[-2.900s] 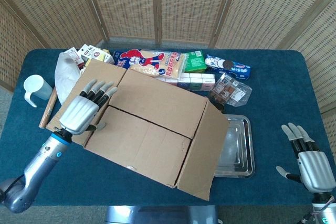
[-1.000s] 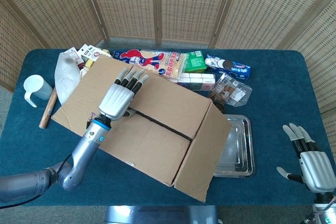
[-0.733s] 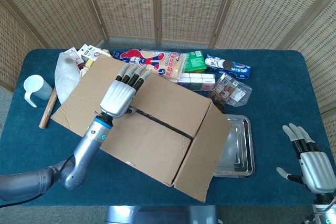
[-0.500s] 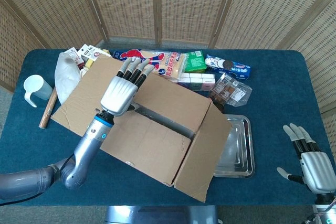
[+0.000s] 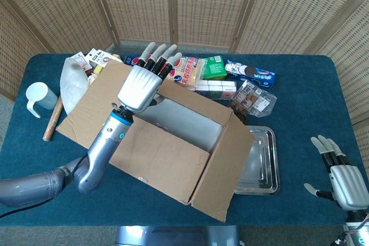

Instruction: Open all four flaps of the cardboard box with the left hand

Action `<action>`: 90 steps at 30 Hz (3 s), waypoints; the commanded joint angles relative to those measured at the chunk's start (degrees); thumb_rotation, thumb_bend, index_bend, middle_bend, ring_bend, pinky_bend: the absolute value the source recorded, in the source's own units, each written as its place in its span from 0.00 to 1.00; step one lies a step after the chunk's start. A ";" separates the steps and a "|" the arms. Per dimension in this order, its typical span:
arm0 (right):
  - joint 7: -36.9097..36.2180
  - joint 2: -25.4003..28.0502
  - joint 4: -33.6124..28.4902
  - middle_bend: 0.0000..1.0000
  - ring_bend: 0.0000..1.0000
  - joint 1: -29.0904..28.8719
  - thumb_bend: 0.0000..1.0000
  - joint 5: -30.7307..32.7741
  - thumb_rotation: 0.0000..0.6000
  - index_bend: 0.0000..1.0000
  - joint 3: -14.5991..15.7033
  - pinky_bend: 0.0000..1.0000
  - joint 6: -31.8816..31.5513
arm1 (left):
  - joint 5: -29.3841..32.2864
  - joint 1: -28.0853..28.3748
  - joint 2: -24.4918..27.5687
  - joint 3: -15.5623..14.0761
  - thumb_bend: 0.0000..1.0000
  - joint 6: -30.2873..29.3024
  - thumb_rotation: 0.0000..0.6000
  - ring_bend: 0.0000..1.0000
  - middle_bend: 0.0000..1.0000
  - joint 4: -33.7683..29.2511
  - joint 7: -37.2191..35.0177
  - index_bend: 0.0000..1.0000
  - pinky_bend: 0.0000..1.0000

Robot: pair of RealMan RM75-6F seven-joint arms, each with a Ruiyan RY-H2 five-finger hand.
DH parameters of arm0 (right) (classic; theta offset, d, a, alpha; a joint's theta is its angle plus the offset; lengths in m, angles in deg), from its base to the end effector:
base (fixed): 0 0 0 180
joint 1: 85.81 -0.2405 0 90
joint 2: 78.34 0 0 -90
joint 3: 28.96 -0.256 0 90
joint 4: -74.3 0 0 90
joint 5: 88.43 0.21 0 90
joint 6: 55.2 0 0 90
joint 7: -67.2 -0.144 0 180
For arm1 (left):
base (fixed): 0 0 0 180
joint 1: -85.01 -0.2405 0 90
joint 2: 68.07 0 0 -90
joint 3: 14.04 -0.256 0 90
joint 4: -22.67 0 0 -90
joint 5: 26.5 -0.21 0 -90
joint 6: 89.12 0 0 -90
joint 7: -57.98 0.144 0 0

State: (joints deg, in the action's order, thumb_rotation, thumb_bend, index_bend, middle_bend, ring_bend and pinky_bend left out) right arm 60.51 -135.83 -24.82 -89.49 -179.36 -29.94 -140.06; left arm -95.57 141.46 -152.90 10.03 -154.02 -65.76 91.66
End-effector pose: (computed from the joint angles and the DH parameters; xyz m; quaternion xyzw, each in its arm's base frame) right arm -0.2908 -0.1661 0.1747 0.5996 -0.4214 0.4200 0.5353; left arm 0.0039 0.3943 0.0727 -0.6958 -0.1334 -0.5214 0.4757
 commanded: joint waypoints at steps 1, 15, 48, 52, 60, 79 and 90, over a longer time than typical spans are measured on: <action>-0.09 -0.01 -0.02 0.00 0.00 -0.35 0.00 0.47 1.00 0.00 -0.15 0.23 0.68 | 0.98 2.60 -1.78 1.41 0.10 1.66 1.00 0.00 0.00 3.51 -0.29 0.00 0.00; -0.37 0.39 -0.25 0.00 0.00 -0.95 0.00 3.18 1.00 0.00 -0.73 0.23 2.62 | 1.96 15.86 -13.53 5.23 0.10 7.02 1.00 0.00 0.00 29.24 -7.71 0.00 0.00; -0.26 0.50 -0.81 0.00 0.00 -1.65 0.00 3.81 1.00 0.00 -0.76 0.24 4.08 | -1.41 19.58 -18.06 0.96 0.11 6.29 1.00 0.00 0.00 44.92 -15.50 0.00 0.00; -0.70 0.69 -0.48 0.00 0.00 -1.64 0.00 4.69 1.00 0.00 -0.95 0.24 4.38 | -0.36 21.27 -21.34 0.93 0.11 8.82 1.00 0.00 0.00 51.19 -17.06 0.00 0.00; -1.13 0.83 -0.24 0.00 0.00 -1.54 0.00 5.43 1.00 0.00 -1.06 0.24 4.59 | 0.07 22.49 -25.39 0.20 0.11 10.77 1.00 0.00 0.00 58.99 -20.30 0.00 0.00; 0.11 0.37 -0.63 0.00 0.00 -1.70 0.00 3.78 1.00 0.00 -0.29 0.24 4.78 | -0.50 14.34 -6.53 -4.20 0.13 14.54 1.00 0.00 0.00 33.04 -18.38 0.00 0.00; 0.90 -0.07 -0.69 0.00 0.00 -2.02 0.00 3.81 1.00 0.00 -0.18 0.24 5.37 | 3.10 7.37 9.76 -8.62 0.14 19.35 1.00 0.00 0.00 11.07 -14.25 0.00 0.00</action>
State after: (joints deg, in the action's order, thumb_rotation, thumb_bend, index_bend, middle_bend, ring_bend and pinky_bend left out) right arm 61.38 -135.87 -25.50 -91.48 -175.53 -30.13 -134.72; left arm -93.95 150.95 -146.62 2.98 -136.44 -50.61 75.81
